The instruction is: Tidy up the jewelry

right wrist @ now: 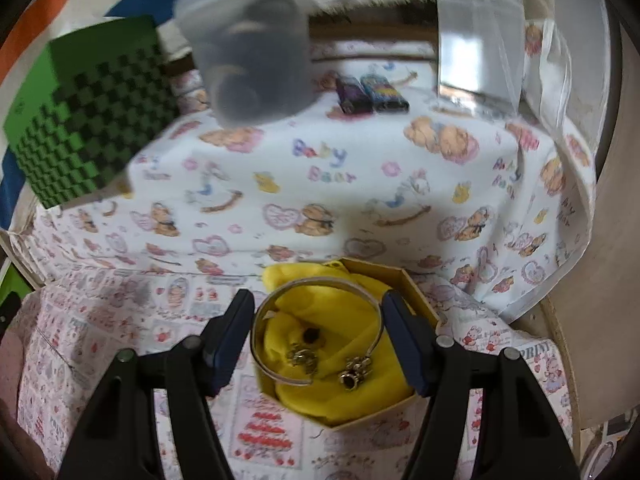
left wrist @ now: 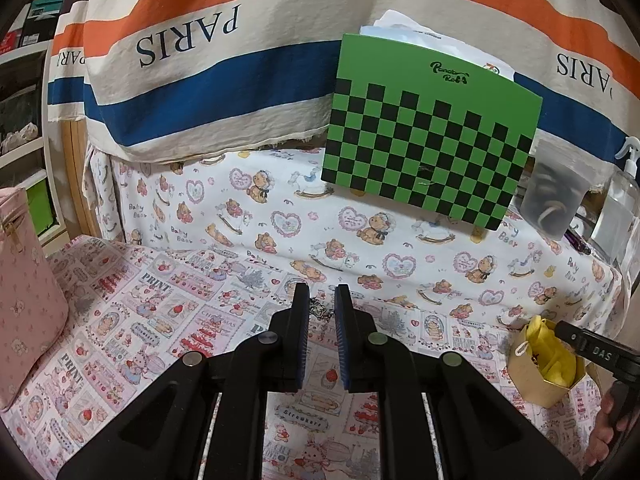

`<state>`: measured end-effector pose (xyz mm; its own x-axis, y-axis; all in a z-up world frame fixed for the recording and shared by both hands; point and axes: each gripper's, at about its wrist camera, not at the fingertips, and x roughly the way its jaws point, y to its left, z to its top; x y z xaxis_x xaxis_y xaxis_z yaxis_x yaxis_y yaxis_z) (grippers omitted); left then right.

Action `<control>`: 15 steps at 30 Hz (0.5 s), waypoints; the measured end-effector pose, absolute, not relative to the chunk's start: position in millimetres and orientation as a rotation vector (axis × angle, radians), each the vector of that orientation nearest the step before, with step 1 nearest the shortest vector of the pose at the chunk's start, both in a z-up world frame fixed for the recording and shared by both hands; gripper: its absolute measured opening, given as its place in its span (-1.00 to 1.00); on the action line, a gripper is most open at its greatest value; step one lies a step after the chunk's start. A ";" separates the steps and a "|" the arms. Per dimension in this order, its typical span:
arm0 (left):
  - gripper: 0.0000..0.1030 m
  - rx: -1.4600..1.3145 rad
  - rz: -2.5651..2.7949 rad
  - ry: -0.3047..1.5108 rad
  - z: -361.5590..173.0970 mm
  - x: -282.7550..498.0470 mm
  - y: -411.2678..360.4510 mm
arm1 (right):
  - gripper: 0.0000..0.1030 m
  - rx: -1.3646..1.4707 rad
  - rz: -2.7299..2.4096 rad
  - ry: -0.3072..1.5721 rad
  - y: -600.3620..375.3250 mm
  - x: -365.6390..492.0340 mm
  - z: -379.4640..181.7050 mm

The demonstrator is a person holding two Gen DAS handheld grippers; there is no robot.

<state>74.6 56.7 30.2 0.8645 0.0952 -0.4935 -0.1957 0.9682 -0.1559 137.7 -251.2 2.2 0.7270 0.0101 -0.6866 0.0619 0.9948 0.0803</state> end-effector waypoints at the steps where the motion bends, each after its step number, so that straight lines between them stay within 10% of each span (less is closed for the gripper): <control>1: -0.78 -0.201 0.153 0.505 30.2 74.7 55.6 | 0.24 0.112 -0.024 0.767 -253.8 140.6 -1.1; 15: -0.78 -0.177 0.086 0.493 36.2 69.5 40.7 | 0.44 0.202 0.004 0.675 -291.0 97.2 14.2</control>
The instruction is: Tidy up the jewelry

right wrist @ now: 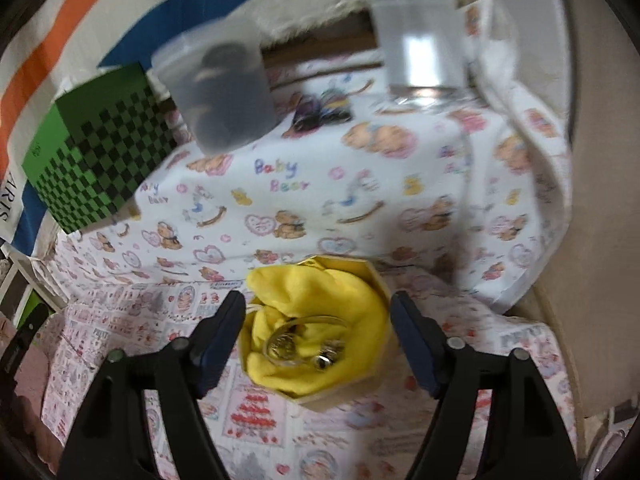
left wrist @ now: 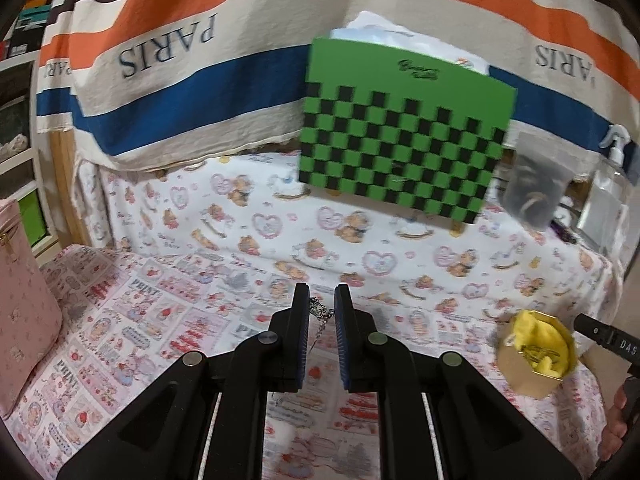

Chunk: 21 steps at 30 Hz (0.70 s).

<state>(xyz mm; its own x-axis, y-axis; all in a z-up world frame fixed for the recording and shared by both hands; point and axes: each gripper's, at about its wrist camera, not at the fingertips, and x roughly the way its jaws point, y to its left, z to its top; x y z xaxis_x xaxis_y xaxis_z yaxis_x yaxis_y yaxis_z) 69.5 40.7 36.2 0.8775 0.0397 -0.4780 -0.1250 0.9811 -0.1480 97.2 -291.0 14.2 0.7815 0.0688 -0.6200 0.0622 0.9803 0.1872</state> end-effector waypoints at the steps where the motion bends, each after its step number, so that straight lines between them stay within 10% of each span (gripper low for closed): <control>1: -0.78 -0.169 0.070 0.489 37.9 68.8 36.7 | 0.45 0.203 0.002 0.664 -293.3 92.9 14.4; 21: -0.78 -0.072 -0.236 0.561 95.2 112.1 -120.1 | 0.61 0.577 0.043 0.680 -378.9 89.8 -24.0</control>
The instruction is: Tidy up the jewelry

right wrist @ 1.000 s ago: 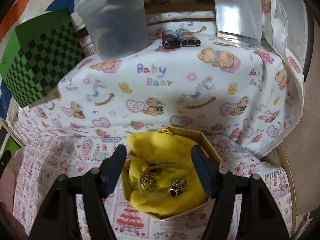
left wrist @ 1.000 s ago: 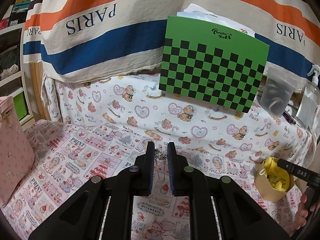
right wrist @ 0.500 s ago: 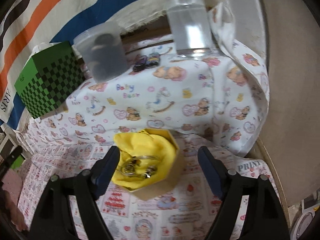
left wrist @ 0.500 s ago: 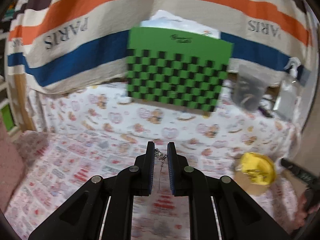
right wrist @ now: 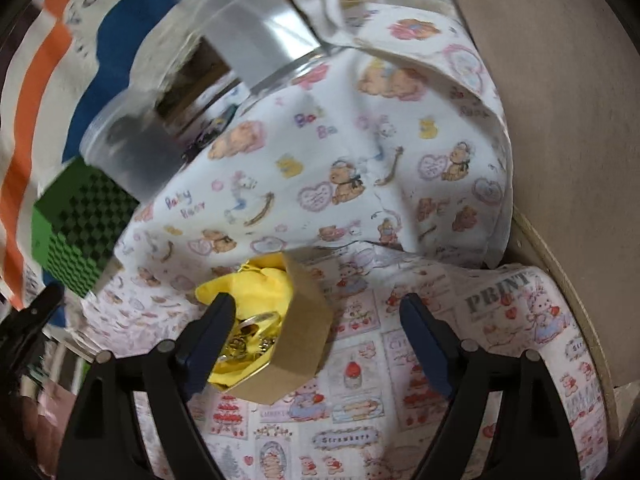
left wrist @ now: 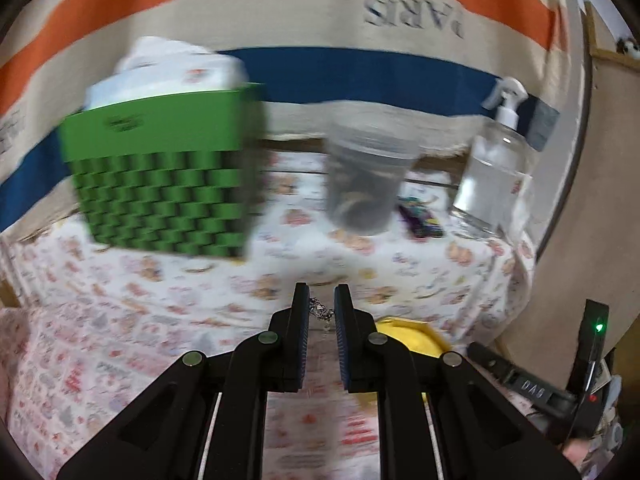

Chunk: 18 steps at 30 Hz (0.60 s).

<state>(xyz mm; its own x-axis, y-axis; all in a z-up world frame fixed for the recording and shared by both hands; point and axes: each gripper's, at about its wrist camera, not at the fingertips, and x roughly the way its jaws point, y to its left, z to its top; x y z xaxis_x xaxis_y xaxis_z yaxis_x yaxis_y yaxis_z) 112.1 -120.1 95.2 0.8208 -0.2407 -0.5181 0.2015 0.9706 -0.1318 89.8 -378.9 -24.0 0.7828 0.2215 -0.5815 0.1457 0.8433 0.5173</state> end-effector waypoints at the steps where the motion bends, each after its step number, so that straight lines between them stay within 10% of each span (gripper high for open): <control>1: -0.77 -0.071 -0.251 0.571 95.8 116.4 -129.9 | 0.61 0.595 0.051 0.681 -381.8 89.4 -24.0; 8: -0.77 -0.098 -0.363 0.670 85.1 147.6 -170.7 | 0.68 0.587 0.025 0.652 -388.1 84.5 -16.9; 13: 0.10 -0.065 -0.433 0.695 72.9 144.8 -179.6 | 0.68 0.581 0.013 0.649 -390.3 83.2 -10.3; 18: 0.36 -0.014 -0.368 0.610 80.5 124.9 -161.8 | 0.68 0.567 0.005 0.621 -388.8 77.5 -1.2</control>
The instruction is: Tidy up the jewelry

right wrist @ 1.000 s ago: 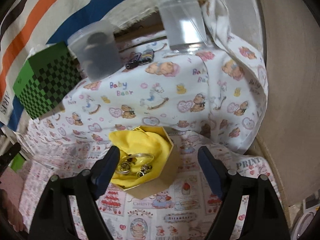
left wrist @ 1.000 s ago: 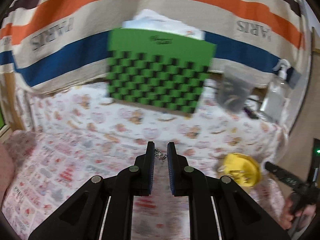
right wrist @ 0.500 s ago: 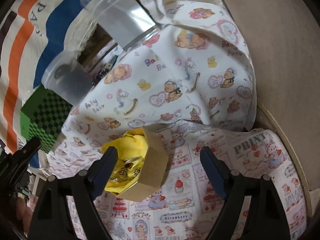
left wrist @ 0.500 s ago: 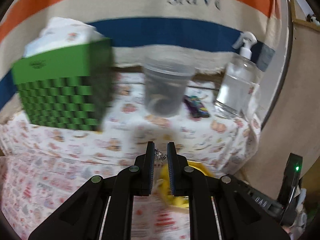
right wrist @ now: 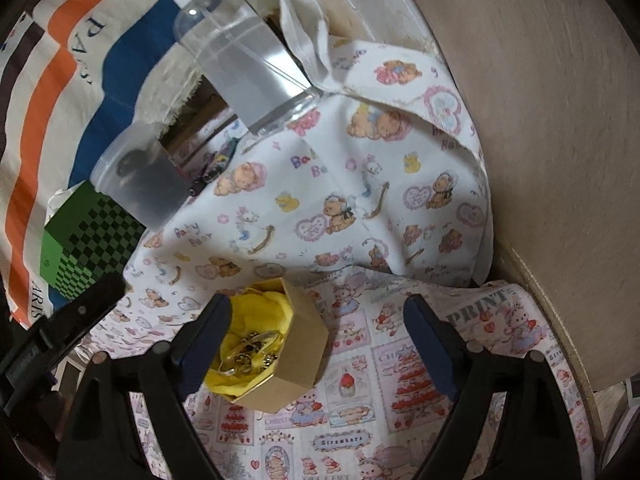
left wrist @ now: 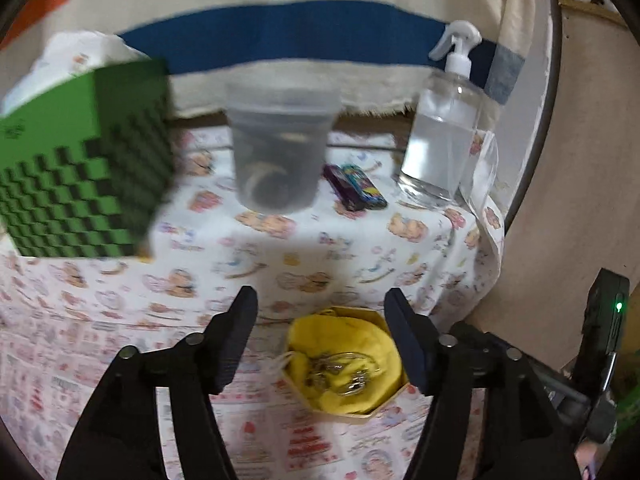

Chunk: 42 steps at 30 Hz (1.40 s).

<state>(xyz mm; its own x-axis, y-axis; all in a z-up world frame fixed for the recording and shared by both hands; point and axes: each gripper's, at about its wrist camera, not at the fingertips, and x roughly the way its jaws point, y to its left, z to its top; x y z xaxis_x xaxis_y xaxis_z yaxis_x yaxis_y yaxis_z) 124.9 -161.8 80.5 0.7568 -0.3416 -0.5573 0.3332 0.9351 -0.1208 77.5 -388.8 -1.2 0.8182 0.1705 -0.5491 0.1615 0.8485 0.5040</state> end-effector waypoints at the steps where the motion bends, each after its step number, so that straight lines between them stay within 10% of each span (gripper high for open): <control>1: 0.46 -0.009 -0.362 0.595 82.5 119.9 -155.3 | 0.69 0.557 0.005 0.613 -386.9 75.5 1.1; 17: 0.91 0.014 -0.232 0.454 62.0 35.7 -46.0 | 1.00 0.253 -0.052 0.389 -317.3 38.7 45.0; 42: 0.99 0.039 -0.107 0.279 7.6 24.6 -7.3 | 1.00 0.023 0.111 0.287 -249.3 22.9 3.5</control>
<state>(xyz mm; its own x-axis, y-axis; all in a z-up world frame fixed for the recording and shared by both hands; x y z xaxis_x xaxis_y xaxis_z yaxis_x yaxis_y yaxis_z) 24.6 -7.3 7.6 0.9556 -0.1004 -0.2771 0.1113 0.9935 0.0238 22.9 -249.3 3.5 0.9531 0.1122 -0.2811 -0.1058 0.9937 0.0380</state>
